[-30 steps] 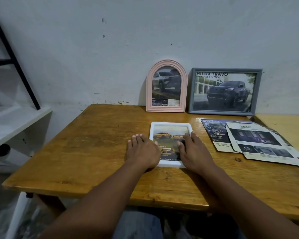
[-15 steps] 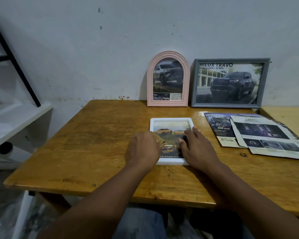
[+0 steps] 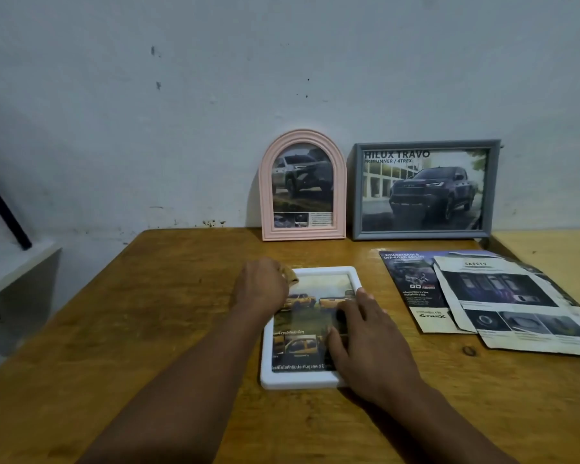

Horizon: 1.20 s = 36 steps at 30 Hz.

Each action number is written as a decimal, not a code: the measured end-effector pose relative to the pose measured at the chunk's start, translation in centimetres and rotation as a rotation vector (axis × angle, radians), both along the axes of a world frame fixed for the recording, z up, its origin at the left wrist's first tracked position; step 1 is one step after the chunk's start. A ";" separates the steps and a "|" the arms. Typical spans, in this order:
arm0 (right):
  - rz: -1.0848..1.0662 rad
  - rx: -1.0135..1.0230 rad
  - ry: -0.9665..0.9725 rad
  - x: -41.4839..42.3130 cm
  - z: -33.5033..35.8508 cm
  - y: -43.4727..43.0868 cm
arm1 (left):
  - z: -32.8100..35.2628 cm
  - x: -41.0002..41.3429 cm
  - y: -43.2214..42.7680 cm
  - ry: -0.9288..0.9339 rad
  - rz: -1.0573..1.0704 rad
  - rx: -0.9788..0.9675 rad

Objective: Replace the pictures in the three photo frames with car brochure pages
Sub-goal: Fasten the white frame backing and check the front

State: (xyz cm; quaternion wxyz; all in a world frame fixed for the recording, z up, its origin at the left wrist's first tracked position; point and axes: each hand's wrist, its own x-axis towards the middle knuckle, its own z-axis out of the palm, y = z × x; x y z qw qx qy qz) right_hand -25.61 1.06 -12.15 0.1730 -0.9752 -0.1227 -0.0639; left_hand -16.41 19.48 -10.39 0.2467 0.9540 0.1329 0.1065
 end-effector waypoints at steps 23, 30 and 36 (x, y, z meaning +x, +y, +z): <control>-0.031 0.247 0.043 1.1 0.7 -0.6 | 2.2 1.5 -3.0 -0.050 -0.480 -0.200; -0.075 0.105 -0.016 6.9 3.6 0.1 | -0.3 -3.2 0.7 -0.020 -0.333 -0.010; -0.034 0.002 0.013 9.4 2.2 1.1 | -2.9 -4.9 0.3 -0.057 -0.323 0.146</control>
